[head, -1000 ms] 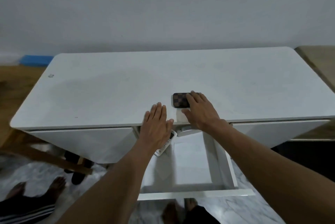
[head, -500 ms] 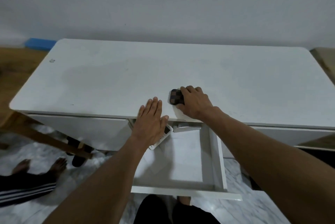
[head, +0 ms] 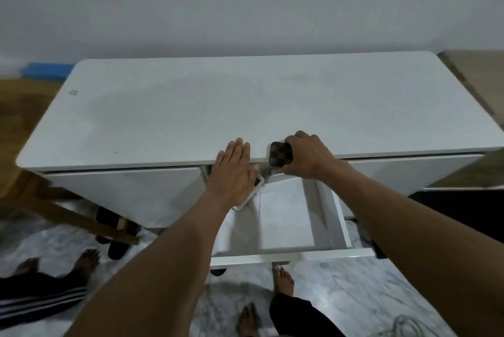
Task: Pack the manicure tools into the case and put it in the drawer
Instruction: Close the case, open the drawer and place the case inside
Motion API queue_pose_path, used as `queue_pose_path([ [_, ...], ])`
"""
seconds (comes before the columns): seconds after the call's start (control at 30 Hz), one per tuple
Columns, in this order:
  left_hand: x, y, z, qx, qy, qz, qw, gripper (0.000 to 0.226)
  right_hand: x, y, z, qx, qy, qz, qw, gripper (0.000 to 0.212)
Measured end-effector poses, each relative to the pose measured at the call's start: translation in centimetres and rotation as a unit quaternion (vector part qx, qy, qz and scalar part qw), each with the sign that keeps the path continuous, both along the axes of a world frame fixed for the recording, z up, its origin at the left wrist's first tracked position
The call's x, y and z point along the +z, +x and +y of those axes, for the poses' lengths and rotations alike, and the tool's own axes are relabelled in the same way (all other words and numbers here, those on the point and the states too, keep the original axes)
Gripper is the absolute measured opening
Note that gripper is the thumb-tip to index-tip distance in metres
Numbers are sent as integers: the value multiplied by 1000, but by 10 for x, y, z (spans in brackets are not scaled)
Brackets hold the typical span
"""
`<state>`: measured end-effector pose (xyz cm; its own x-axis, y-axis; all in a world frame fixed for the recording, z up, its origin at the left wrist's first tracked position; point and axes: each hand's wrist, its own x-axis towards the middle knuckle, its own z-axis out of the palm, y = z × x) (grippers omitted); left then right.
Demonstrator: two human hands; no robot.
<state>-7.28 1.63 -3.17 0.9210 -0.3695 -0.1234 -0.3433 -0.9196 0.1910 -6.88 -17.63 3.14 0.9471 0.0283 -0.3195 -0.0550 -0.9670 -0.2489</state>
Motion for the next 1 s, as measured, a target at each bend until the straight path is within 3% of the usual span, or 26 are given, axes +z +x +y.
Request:
queue_pose_path([
  [0.33,4,-14,1,9,-23,51,998,64,-14,-52,7,2,-9,-21,1000,52],
  [1.0,-37,-16,-6,21,-47,-111,992,73,-141,-36,3,43,-24,90,995,58],
])
